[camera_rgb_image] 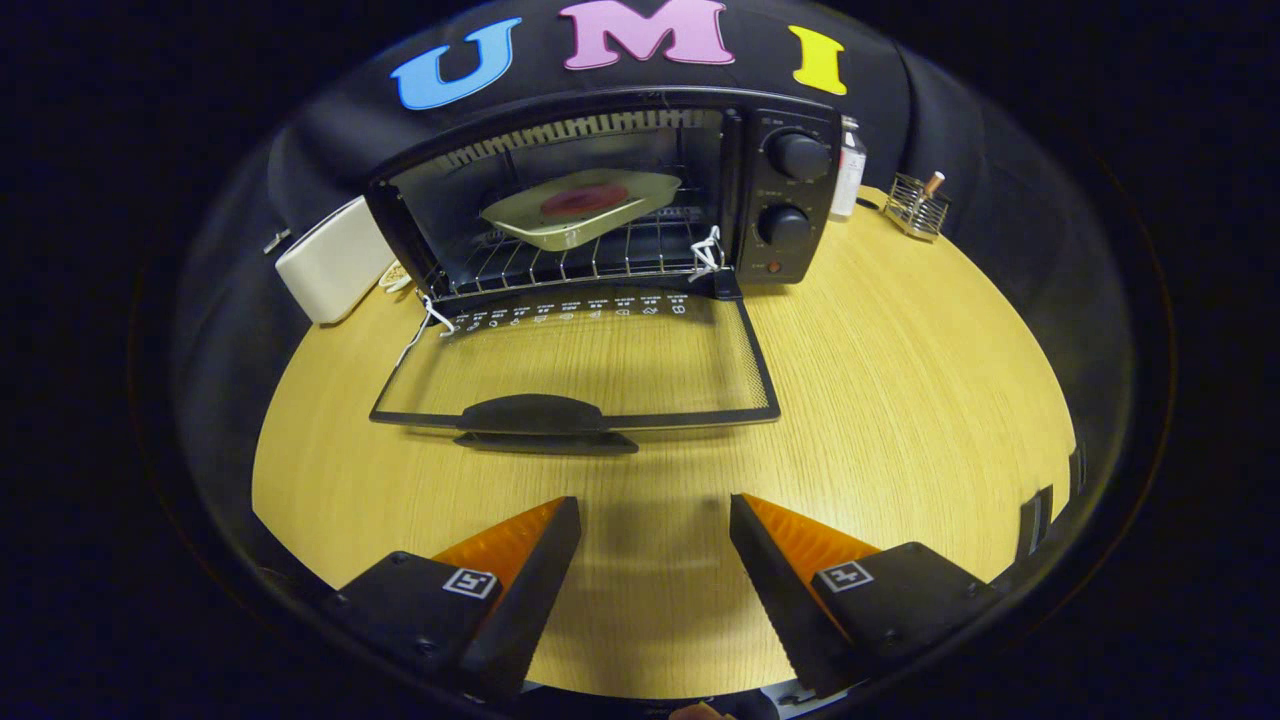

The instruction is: Open the toaster oven, put the food inside, and close the toaster oven door.

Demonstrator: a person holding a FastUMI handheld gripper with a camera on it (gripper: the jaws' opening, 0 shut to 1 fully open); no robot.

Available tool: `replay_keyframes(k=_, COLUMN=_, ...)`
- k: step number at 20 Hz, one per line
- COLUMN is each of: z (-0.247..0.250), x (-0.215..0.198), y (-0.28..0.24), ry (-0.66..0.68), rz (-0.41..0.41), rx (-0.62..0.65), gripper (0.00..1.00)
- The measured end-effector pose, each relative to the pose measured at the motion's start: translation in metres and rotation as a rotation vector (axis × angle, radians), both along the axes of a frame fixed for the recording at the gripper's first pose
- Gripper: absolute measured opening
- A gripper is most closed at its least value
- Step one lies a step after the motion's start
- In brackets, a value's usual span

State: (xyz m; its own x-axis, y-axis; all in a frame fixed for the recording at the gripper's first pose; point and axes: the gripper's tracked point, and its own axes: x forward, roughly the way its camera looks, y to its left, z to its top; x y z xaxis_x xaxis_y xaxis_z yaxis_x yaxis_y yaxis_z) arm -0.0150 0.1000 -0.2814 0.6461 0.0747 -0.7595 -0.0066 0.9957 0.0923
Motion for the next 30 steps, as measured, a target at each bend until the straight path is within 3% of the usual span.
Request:
replay_keyframes(k=8, z=-0.014, x=0.032, y=0.016, ry=0.016, rz=0.041, rx=-0.022, gripper=0.99)
replay_keyframes(k=16, z=0.026, x=0.034, y=0.018, ry=-0.081, rz=0.176, rx=-0.091, gripper=0.97)
replay_keyframes(k=21, z=0.101, x=0.067, y=0.023, ry=-0.204, rz=0.114, rx=0.058, gripper=0.96)
replay_keyframes(k=25, z=0.146, x=0.111, y=0.011, ry=-0.316, rz=0.071, rx=0.066, gripper=0.97)
replay_keyframes(k=30, z=0.208, x=0.105, y=-0.016, ry=-0.487, rz=-0.009, rx=0.106, gripper=0.99)
